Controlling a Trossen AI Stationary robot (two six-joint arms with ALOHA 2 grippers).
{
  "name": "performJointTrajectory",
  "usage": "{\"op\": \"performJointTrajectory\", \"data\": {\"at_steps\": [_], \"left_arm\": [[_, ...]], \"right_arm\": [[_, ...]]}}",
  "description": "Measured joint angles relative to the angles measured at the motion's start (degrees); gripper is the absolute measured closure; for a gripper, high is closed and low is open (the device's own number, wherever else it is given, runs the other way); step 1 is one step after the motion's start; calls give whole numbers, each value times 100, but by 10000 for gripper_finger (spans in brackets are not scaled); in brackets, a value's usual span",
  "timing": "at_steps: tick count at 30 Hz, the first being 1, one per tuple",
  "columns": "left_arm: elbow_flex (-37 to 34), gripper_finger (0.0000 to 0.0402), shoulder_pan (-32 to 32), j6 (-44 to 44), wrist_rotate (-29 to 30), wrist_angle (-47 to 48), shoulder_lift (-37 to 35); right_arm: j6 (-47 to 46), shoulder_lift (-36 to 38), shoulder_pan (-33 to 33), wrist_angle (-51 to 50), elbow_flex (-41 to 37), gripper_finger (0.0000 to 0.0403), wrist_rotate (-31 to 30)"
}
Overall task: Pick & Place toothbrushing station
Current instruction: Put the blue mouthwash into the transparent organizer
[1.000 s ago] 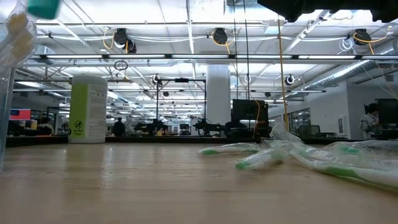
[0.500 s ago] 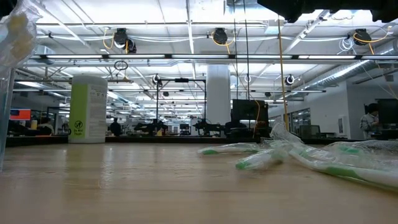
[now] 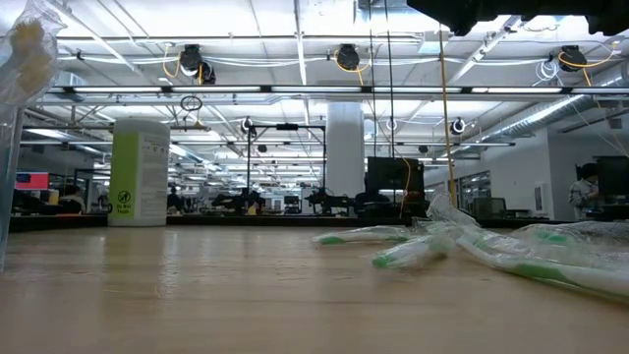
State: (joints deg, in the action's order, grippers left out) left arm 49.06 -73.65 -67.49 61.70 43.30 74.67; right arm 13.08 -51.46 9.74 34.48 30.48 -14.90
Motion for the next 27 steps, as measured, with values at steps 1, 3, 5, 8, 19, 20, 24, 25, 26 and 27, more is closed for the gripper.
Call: {"op": "performJointTrajectory", "data": {"at_steps": [1, 3, 5, 8, 19, 20, 24, 25, 26, 27], "left_arm": [[0, 319, -1, -47, 28, 12, 34], [0, 319, -2, -62, 80, 14, 75], [0, 319, -1, -61, 84, 20, 87], [-2, 319, -1, -54, 172, 90, 83], [-11, 319, -57, 140, 284, 144, 64], [-11, 319, -73, 140, 302, 144, 65], [-17, 319, -144, 199, 467, 99, 65], [-17, 319, -163, 263, 549, 46, 56], [-17, 319, -188, 353, 627, -8, 35], [-17, 319, -206, 425, 700, -73, -3]], "right_arm": [[0, 0, 0, -1, 0, 85, 0], [0, 0, 0, 0, -2, 85, 0], [0, 0, 0, -2, 0, 85, 0], [0, 0, 0, -4, -1, 85, 0], [1, 0, 0, -4, -1, 85, 0], [2, 0, 0, -4, -1, 85, 0], [2, 0, 1, -4, -1, 85, 0], [2, 0, 0, -4, 0, 85, 0], [2, 0, 0, -4, 0, 85, 0], [2, 0, 0, -3, -1, 85, 0]]}}
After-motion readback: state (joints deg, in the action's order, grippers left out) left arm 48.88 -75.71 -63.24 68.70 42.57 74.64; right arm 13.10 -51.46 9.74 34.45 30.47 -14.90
